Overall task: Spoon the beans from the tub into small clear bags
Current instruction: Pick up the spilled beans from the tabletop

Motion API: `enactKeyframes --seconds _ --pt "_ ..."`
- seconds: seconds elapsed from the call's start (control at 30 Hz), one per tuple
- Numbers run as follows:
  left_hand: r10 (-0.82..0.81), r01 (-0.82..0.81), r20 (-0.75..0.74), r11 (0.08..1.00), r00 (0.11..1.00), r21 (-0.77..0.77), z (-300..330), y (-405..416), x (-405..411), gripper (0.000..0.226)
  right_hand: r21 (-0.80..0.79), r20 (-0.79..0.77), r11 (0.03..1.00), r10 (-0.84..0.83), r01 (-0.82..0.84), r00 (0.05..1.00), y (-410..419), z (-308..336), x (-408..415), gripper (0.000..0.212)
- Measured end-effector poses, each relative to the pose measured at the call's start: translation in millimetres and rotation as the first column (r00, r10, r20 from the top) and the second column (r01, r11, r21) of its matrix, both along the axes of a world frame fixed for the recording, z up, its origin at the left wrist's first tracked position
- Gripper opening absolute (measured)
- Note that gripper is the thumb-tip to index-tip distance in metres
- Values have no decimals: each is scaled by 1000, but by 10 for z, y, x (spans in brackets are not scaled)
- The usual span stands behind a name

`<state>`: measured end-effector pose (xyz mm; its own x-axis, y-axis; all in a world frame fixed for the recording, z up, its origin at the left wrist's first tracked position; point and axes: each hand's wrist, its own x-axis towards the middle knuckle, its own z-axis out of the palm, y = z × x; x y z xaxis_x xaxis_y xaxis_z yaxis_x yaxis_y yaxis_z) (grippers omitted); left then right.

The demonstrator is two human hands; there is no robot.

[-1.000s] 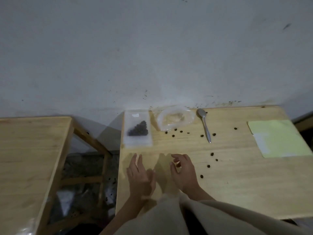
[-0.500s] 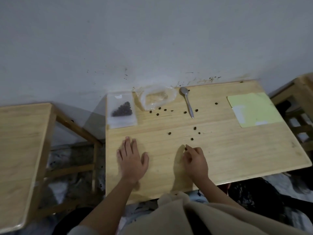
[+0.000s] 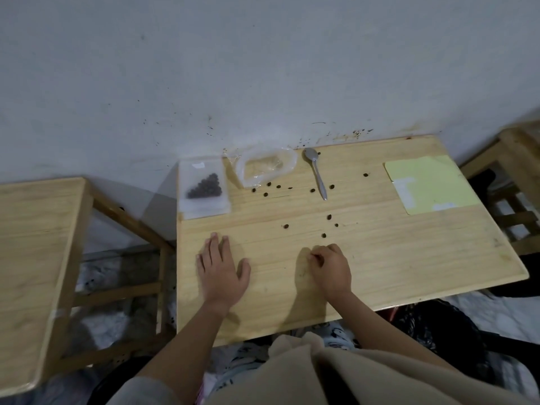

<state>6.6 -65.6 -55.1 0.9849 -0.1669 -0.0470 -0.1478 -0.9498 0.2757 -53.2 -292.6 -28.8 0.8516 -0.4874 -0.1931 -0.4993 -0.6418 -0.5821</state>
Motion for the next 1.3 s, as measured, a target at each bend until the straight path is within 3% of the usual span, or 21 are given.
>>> enactKeyframes --seconds 0.47,0.6,0.67,0.73,0.8,0.87,0.93,1.0,1.07,1.13,1.3 --pt "2 -2 -6 1000 1000 -30 -7 0 -5 71 19 -112 999 -47 49 993 -61 24 149 9" --pt "6 -6 -8 1000 1000 -25 -5 -2 -6 72 194 -14 961 -198 197 980 -62 130 58 3" --pt "2 -2 -9 1000 1000 -15 -8 0 -3 71 348 -58 882 -317 317 947 -79 120 29 9" --pt "-3 3 -10 1000 1000 -3 -15 5 -2 71 583 -98 698 -448 416 889 -110 108 21 24" --pt "-4 4 -9 1000 1000 1 -18 9 -1 71 709 -135 548 -513 445 847 -167 120 20 29" --pt "-2 2 -10 1000 1000 6 -20 8 -2 71 658 -110 624 -474 421 874 -213 159 51 25" --pt "2 -2 -11 1000 1000 7 -18 4 -1 70 428 -29 843 -347 325 937 -250 182 85 25" --pt "3 -2 -10 1000 1000 8 -16 2 1 71 225 37 947 -242 227 970 -281 182 137 16" --pt "4 -4 -13 1000 1000 6 -16 4 1 71 137 30 977 -170 164 985 -319 149 185 13" --pt "9 -9 -14 1000 1000 -3 -16 6 4 72 91 -17 988 -121 122 993 -353 91 223 24" --pt "7 -7 -21 1000 1000 5 -13 6 -2 72 11 -55 996 -87 88 995 -402 13 298 21"
